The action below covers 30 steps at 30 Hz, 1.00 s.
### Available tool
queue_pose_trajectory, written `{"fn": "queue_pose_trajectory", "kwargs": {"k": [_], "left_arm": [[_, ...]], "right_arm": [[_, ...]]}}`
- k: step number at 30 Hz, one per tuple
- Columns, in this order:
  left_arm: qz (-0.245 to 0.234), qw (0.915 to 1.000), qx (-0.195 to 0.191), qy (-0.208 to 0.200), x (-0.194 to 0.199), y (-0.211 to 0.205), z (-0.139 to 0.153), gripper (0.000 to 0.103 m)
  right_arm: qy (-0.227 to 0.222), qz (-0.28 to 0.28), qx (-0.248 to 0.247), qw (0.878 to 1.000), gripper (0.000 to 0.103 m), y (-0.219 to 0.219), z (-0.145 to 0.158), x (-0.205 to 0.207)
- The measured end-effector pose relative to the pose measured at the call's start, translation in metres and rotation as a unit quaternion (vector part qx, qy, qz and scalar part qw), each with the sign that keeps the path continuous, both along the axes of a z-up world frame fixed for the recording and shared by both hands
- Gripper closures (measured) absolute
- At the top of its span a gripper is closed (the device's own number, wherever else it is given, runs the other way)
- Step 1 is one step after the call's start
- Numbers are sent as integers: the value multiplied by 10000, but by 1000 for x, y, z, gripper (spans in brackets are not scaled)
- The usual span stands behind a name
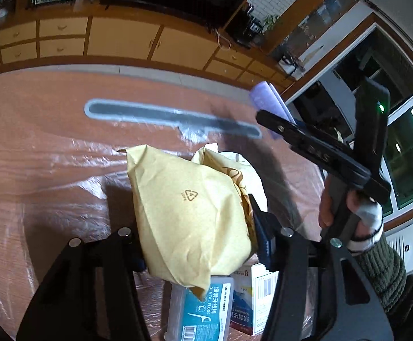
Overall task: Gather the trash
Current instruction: 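Grasp the lavender hair roller with the right gripper while the left gripper grasps the yellow paper bag, then carry the hair roller and yellow paper bag over the black bin with both grippers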
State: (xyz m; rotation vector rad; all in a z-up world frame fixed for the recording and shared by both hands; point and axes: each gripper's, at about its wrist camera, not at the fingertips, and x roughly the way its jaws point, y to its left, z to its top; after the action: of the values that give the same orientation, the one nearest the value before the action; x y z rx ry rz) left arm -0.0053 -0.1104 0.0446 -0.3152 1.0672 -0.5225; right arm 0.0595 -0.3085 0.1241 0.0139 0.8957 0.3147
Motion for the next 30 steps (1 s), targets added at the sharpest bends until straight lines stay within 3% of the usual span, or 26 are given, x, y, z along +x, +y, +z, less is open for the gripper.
{"fn": "queue_pose_trajectory", "kwargs": {"k": [13, 30], "left_arm": [[-202, 9977, 12, -642, -44, 26, 31, 47], [-712, 9930, -92, -937, -126, 65, 44, 47]], "right_arm": [[-123, -65, 84, 9999, 61, 22, 44, -93], [112, -553, 441, 9974, 61, 54, 57, -231]]}}
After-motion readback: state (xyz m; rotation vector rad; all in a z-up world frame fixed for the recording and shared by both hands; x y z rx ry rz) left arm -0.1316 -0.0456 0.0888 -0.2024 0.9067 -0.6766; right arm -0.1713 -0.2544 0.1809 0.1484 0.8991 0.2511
